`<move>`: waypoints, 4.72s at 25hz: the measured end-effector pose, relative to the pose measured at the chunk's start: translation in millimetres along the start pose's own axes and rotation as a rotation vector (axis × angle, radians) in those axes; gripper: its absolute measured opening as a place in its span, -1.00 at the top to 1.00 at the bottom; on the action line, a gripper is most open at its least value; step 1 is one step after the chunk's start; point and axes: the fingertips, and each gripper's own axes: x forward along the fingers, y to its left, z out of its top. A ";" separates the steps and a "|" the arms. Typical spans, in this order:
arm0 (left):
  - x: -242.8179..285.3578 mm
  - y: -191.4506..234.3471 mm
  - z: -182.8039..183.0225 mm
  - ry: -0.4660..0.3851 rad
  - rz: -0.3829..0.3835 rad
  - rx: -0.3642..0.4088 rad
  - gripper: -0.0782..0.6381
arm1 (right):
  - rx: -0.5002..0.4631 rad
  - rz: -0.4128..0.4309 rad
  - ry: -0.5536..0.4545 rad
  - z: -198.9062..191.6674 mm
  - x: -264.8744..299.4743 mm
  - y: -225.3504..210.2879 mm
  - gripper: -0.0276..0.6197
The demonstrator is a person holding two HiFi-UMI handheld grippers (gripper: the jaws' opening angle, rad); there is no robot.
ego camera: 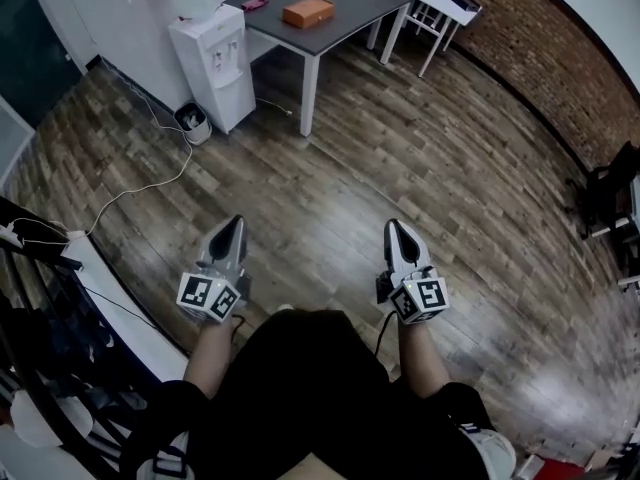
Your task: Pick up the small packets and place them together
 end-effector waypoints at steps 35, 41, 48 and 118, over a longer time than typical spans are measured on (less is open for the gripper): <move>212.1 164.0 25.2 -0.044 0.219 0.054 0.78 | 0.046 0.149 0.001 16.7 312.7 -118.6 0.91; 248.4 176.7 15.8 0.009 0.196 0.047 0.78 | 0.061 0.097 0.024 7.2 335.7 -147.5 0.91; 301.2 209.1 4.4 0.031 0.154 0.018 0.78 | 0.080 0.045 0.030 1.8 367.6 -167.8 0.91; 739.8 463.9 -10.2 0.177 0.032 0.036 0.78 | -0.109 0.065 0.260 -39.4 835.9 -342.7 0.91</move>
